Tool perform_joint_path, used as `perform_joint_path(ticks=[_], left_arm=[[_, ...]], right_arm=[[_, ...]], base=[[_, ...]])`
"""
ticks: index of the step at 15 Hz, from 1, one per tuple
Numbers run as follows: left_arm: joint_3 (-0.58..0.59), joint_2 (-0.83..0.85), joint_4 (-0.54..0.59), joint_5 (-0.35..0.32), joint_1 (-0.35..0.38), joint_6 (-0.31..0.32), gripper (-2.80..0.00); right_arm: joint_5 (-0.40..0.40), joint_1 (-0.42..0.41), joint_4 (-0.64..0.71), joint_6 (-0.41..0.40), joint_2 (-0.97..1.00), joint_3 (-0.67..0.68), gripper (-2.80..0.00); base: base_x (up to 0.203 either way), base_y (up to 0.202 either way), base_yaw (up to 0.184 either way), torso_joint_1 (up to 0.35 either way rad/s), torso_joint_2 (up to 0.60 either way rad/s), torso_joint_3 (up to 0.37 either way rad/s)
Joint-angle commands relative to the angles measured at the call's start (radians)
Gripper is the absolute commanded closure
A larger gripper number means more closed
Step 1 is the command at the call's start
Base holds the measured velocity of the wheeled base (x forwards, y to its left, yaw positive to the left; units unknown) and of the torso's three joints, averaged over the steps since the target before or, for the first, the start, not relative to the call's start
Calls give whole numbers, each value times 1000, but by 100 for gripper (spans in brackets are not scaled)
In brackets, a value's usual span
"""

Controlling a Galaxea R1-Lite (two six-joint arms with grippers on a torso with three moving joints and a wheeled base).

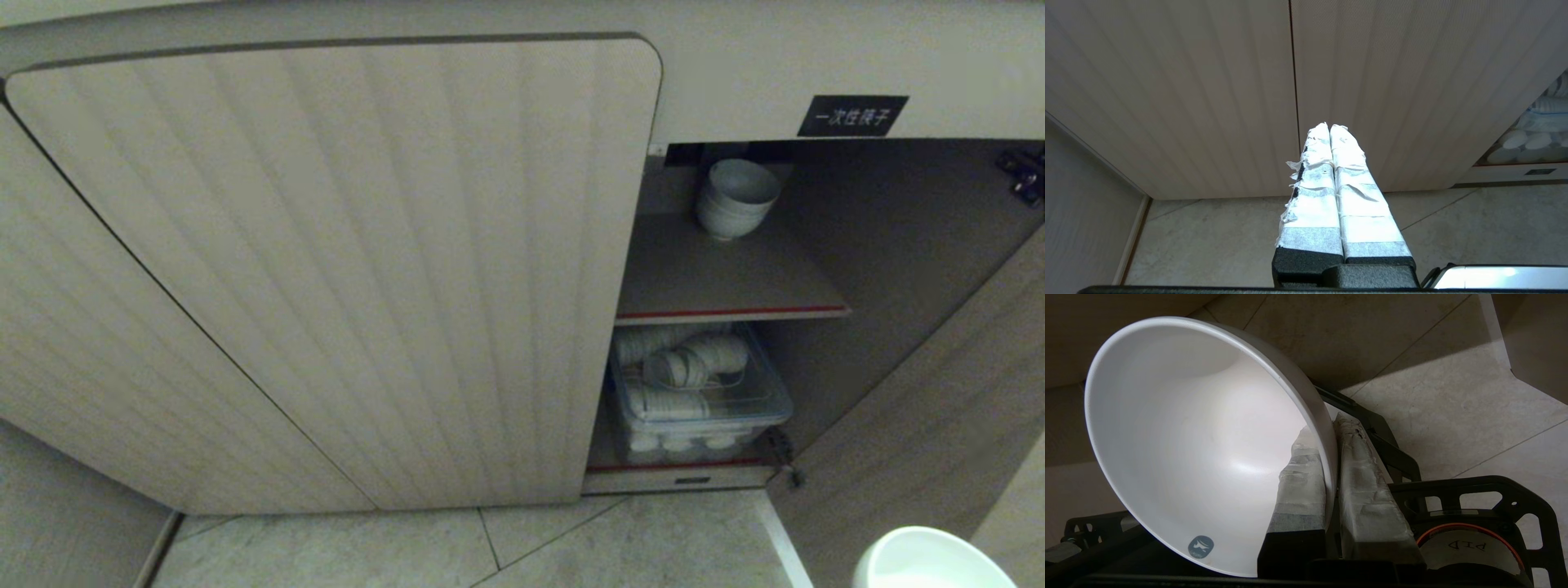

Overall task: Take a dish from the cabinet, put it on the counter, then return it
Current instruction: Put it back into the cabinet

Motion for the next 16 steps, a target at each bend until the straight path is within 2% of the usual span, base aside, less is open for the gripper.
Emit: perform_joint_path(ticks=[1,12,16], left_arm=[[0,0,-1,0,0,0,0],[0,0,-1,0,0,0,0],[0,0,-1,0,0,0,0]], right_arm=[[1,-1,3,3,1,0,0],[-5,13,-9,-7,6,-7,0],[-65,53,-9,-6,3,6,0]], base=[[0,0,0,0,0,0],[0,0,0,0,0,0],[0,0,0,0,0,0]])
